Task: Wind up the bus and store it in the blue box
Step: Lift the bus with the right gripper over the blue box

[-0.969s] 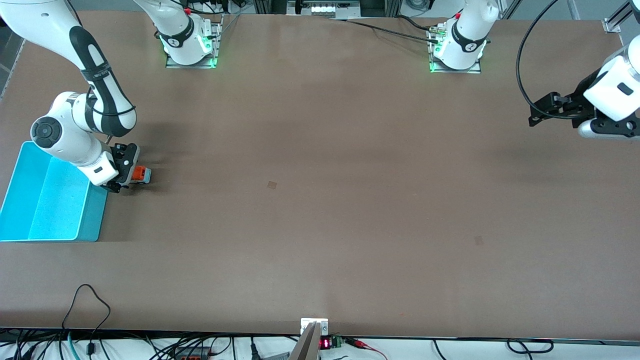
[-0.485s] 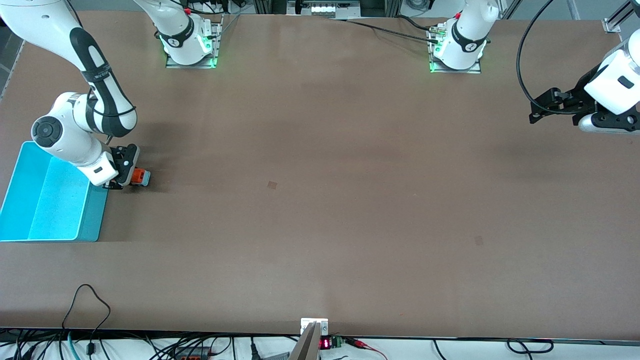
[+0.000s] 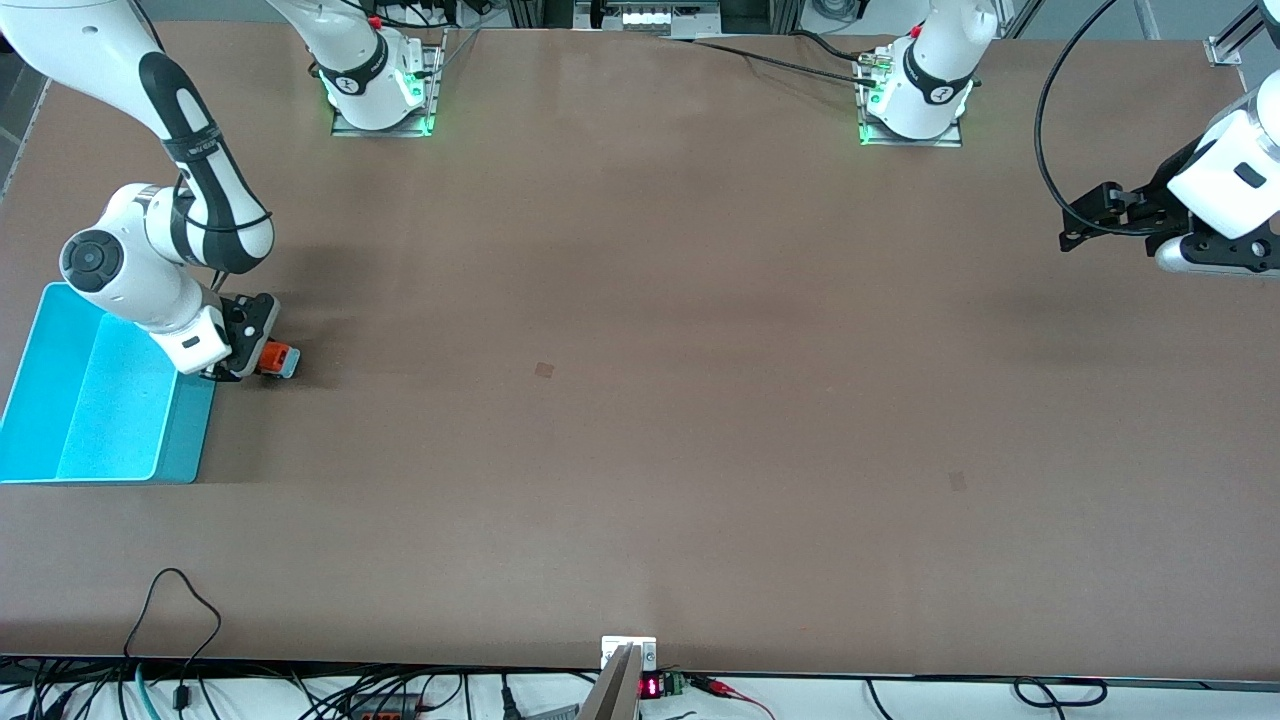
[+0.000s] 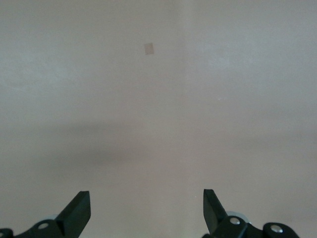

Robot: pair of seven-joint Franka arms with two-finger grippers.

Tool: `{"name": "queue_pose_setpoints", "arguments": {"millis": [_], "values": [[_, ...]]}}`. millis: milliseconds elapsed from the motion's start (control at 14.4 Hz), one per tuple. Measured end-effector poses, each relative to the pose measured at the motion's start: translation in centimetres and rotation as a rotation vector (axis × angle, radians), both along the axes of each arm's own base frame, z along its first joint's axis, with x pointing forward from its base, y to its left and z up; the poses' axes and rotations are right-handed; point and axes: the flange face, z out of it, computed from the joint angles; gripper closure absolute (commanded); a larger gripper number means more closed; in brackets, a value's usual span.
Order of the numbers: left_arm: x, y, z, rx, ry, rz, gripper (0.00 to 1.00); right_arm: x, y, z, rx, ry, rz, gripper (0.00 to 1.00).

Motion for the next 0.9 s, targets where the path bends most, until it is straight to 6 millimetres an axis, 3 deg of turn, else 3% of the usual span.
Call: {"name": "queue_pose_setpoints", "arguments": {"millis": [277,415,485,623,762,900], "values": [[-0.1,-0.3,0.0,0.0,0.004,-0.006,0.0,3.4,5.0,7.1,0.038,-0.036,-0.174,1.0],[-0.1,-0.5,0.1,0.0,0.003,-0.009,0.0,4.6,4.9,11.4,0.068,-0.053,-0.236,1.0],[-0.1,-0.5,0.1,0.0,0.003,-0.01,0.0,4.9,4.0,13.3,0.077,-0.077,-0.268,1.0],[-0.1,-0.4,0.1,0.0,0.003,-0.007,0.0,4.8,0.2,15.9,0.073,-0.121,-0.363,1.0],[-0.1,-0.2,0.1,0.0,0.004,-0.005,0.0,4.0,-4.9,16.9,0.076,-0.144,-0.476,1.0],[0.0,-0.2,0.1,0.0,0.004,-0.006,0.0,2.6,-10.1,16.6,0.101,-0.145,-0.603,1.0]]}}
